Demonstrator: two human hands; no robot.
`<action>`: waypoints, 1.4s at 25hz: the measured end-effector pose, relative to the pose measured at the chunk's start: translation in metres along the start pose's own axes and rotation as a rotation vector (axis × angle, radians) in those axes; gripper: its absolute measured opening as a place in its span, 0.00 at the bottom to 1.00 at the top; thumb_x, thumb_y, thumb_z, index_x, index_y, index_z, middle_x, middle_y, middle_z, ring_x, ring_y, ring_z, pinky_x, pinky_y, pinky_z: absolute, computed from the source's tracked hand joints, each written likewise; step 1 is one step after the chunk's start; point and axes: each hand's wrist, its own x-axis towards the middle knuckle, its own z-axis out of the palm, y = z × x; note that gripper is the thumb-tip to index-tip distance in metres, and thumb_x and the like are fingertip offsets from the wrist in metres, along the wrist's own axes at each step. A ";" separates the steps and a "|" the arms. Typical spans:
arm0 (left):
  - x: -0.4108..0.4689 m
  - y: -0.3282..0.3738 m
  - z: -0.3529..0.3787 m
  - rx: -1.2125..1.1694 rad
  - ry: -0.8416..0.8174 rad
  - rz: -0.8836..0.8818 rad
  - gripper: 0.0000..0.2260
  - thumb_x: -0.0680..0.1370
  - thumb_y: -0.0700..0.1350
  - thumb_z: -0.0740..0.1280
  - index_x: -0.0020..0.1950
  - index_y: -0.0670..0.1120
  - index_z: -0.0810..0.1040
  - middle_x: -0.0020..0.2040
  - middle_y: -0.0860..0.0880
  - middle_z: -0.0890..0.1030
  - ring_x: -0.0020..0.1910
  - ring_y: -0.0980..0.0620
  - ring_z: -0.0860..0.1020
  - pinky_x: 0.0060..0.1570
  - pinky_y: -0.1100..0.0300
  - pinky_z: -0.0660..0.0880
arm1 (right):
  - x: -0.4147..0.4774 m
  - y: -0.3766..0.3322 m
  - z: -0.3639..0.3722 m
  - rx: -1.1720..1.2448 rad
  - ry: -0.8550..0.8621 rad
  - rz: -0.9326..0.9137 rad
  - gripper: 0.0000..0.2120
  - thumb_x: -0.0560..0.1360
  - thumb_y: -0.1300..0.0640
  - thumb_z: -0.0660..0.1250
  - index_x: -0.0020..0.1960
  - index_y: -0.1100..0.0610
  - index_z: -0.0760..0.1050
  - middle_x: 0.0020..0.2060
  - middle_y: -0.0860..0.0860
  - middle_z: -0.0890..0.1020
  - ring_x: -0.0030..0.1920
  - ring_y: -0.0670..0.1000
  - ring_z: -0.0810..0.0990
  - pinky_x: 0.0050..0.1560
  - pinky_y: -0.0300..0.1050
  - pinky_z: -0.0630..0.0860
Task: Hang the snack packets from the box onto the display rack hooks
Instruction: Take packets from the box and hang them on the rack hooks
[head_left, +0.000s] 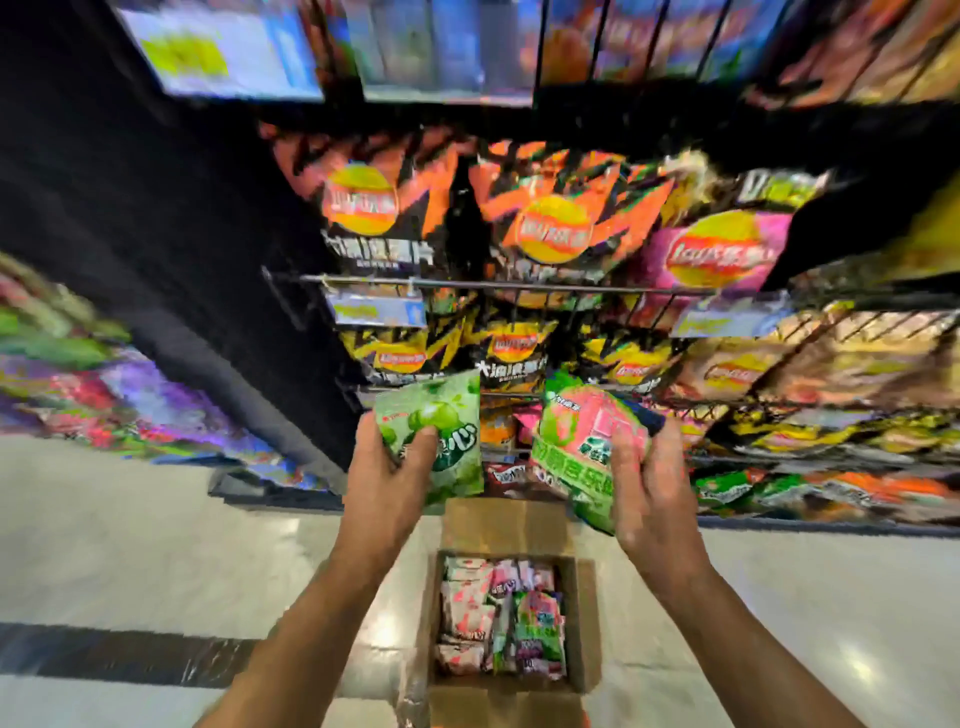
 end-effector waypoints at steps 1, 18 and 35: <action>-0.004 0.031 -0.009 0.007 0.013 0.047 0.08 0.83 0.45 0.69 0.55 0.57 0.73 0.54 0.48 0.82 0.54 0.51 0.81 0.58 0.47 0.79 | 0.003 -0.033 -0.010 0.017 0.010 -0.026 0.14 0.84 0.49 0.56 0.57 0.61 0.67 0.36 0.51 0.65 0.35 0.50 0.71 0.39 0.54 0.66; -0.064 0.425 -0.143 -0.096 0.231 0.494 0.05 0.81 0.52 0.71 0.53 0.54 0.76 0.51 0.49 0.85 0.51 0.47 0.85 0.50 0.45 0.83 | 0.044 -0.422 -0.116 0.204 -0.012 -0.700 0.10 0.84 0.55 0.58 0.44 0.52 0.62 0.30 0.43 0.63 0.28 0.42 0.60 0.29 0.44 0.59; -0.187 0.432 -0.274 -0.070 0.666 0.388 0.18 0.75 0.62 0.71 0.60 0.55 0.76 0.57 0.49 0.85 0.56 0.48 0.85 0.56 0.37 0.82 | -0.013 -0.508 -0.020 0.375 -0.441 -0.803 0.12 0.84 0.56 0.60 0.42 0.53 0.64 0.31 0.45 0.70 0.29 0.43 0.68 0.32 0.39 0.66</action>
